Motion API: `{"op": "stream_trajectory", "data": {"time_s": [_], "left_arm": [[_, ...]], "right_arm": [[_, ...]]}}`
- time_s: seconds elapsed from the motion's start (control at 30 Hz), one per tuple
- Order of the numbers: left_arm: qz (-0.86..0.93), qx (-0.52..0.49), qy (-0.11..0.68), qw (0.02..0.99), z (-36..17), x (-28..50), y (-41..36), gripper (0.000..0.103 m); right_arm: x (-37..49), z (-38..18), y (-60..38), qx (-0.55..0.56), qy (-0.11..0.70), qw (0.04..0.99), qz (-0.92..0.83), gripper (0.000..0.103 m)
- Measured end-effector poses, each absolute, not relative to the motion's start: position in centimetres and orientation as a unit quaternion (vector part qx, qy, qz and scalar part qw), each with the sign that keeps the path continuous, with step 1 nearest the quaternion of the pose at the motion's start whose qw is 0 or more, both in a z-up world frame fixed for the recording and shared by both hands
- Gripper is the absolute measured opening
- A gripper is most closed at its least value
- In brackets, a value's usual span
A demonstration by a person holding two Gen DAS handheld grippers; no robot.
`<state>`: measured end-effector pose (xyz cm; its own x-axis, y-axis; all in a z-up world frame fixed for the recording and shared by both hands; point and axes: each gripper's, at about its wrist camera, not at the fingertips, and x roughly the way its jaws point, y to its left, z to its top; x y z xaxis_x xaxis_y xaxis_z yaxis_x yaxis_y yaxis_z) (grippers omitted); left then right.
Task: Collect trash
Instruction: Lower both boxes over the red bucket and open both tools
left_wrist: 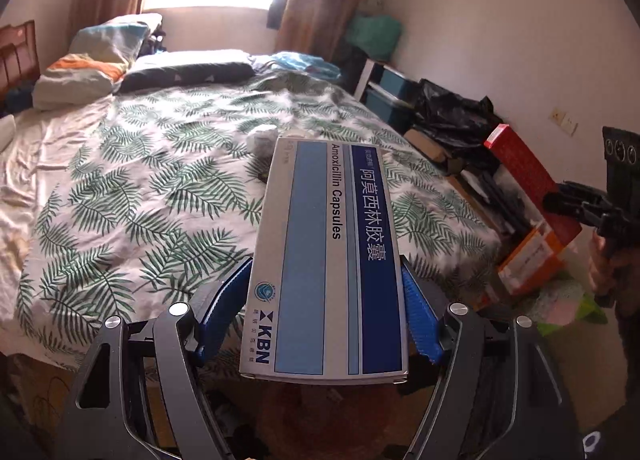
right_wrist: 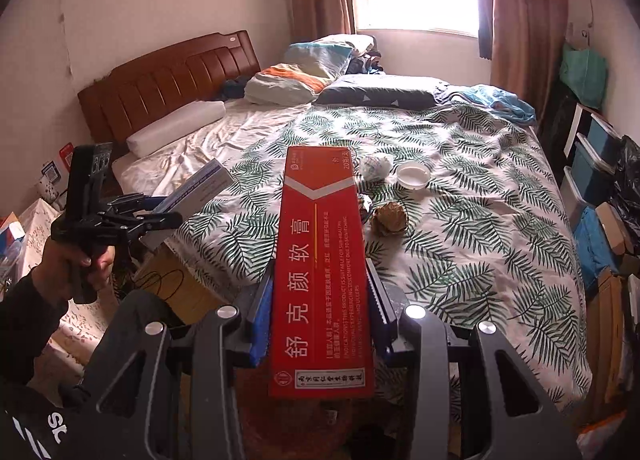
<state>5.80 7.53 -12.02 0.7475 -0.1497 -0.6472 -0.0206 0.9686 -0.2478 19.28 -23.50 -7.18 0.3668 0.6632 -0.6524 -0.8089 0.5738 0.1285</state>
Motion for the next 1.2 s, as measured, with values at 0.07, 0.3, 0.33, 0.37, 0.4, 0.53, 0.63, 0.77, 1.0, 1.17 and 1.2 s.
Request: {"op": "stream_trajectory", "data": {"time_s": [0.07, 0.3, 0.33, 0.37, 0.4, 0.53, 0.63, 0.77, 1.0, 1.17, 1.2], "left_arm": [[-0.036, -0.124, 0.359, 0.924, -12.4, 4.7, 7.1, 0.072], [-0.036, -0.126, 0.4, 0.907, -14.9, 2.0, 5.2, 0.072], [-0.035, -0.126, 0.406, 0.904, -15.4, 1.6, 5.0, 0.072], [-0.035, -0.127, 0.412, 0.902, -15.9, 1.3, 4.8, 0.072], [-0.037, -0.13, 0.419, 0.898, -16.4, 1.1, 4.7, 0.072], [-0.037, -0.134, 0.449, 0.882, -18.6, 0.3, 3.9, 0.072], [-0.041, -0.139, 0.473, 0.869, -20.3, -0.1, 3.3, 0.072], [-0.044, -0.142, 0.495, 0.856, -22.2, -0.4, 2.7, 0.072], [-0.042, -0.144, 0.553, 0.82, -26.3, 0.0, 1.8, 0.072], [-0.043, -0.141, 0.597, 0.788, -29.9, 0.7, 1.2, 0.072], [-0.043, -0.146, 0.604, 0.782, -30.5, 0.9, 1.2, 0.072]], "right_arm": [[18.3, -8.0, -23.7, -0.108, 0.35, 0.814, 0.452, 0.04], [15.3, -11.3, -24.1, -0.122, 0.385, 0.792, 0.458, 0.04], [15.1, -11.8, -24.1, -0.124, 0.391, 0.788, 0.459, 0.04], [15.0, -12.5, -24.1, -0.126, 0.399, 0.784, 0.458, 0.04], [14.9, -13.0, -24.1, -0.128, 0.405, 0.782, 0.457, 0.04], [14.4, -15.5, -24.1, -0.139, 0.432, 0.766, 0.455, 0.04], [14.1, -17.3, -23.8, -0.153, 0.452, 0.753, 0.454, 0.04], [14.3, -19.9, -23.5, -0.169, 0.481, 0.733, 0.45, 0.04], [14.8, -24.5, -22.4, -0.195, 0.535, 0.693, 0.442, 0.04], [15.1, -27.5, -21.3, -0.217, 0.563, 0.665, 0.441, 0.04], [15.3, -28.0, -21.1, -0.221, 0.568, 0.659, 0.44, 0.04]]}}
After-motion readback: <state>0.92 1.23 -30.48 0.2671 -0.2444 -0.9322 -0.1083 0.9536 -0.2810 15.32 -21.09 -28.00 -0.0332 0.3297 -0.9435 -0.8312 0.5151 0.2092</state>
